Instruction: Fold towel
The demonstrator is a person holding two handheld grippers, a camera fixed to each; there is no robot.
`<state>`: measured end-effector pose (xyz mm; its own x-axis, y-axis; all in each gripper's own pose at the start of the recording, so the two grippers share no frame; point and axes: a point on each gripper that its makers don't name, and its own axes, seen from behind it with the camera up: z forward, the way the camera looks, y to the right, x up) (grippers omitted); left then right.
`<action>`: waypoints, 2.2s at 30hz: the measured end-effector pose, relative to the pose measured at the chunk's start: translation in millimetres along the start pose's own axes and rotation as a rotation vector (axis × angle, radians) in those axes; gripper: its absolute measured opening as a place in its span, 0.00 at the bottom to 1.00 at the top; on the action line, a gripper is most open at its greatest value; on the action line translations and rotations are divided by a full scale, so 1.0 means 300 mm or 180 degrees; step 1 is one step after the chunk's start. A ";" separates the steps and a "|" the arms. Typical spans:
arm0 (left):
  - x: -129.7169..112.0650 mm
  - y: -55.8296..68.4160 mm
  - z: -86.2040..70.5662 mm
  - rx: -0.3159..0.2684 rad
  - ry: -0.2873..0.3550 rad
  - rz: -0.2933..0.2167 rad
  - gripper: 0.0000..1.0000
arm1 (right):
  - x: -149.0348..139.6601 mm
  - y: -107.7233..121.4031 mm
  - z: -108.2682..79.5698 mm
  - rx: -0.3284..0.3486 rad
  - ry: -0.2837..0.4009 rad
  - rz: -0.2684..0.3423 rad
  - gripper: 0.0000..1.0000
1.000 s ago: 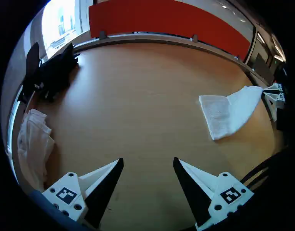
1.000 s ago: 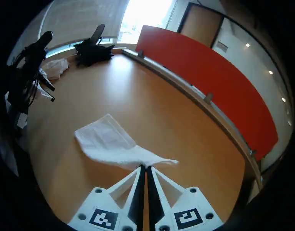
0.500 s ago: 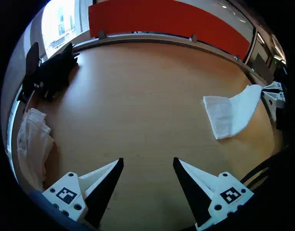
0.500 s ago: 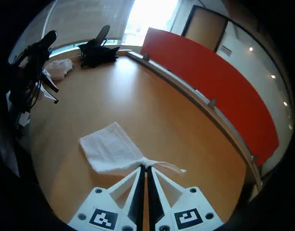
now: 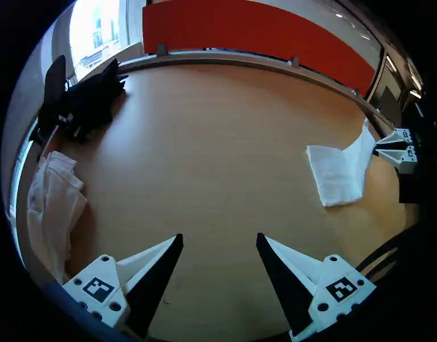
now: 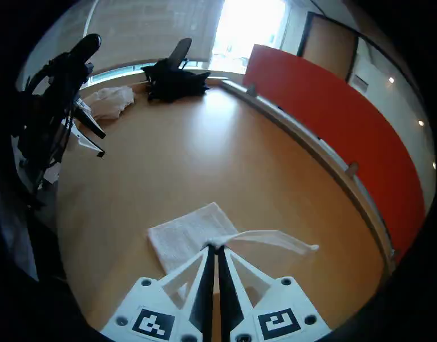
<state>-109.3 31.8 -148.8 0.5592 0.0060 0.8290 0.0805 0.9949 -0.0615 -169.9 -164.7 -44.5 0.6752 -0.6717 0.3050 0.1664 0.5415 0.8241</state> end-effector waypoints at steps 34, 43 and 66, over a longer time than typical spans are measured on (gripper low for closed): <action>-0.017 -0.065 -0.023 0.0064 0.0009 -0.0092 0.95 | -0.251 -0.126 0.062 0.0165 -0.0506 0.0367 0.68; -0.016 -0.054 -0.022 0.0050 0.0004 -0.0072 0.95 | -0.338 -0.138 0.048 0.0130 -0.0635 0.0445 0.68; -0.017 -0.049 -0.021 0.0040 0.0005 -0.0054 0.95 | -0.430 -0.167 0.065 0.0158 -0.0789 0.0600 0.28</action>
<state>-108.1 16.4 -155.7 0.5592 -0.0111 0.8290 0.0796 0.9960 -0.0403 -279.5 -115.0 -115.8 0.4941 -0.6679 0.5565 0.0157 0.6469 0.7624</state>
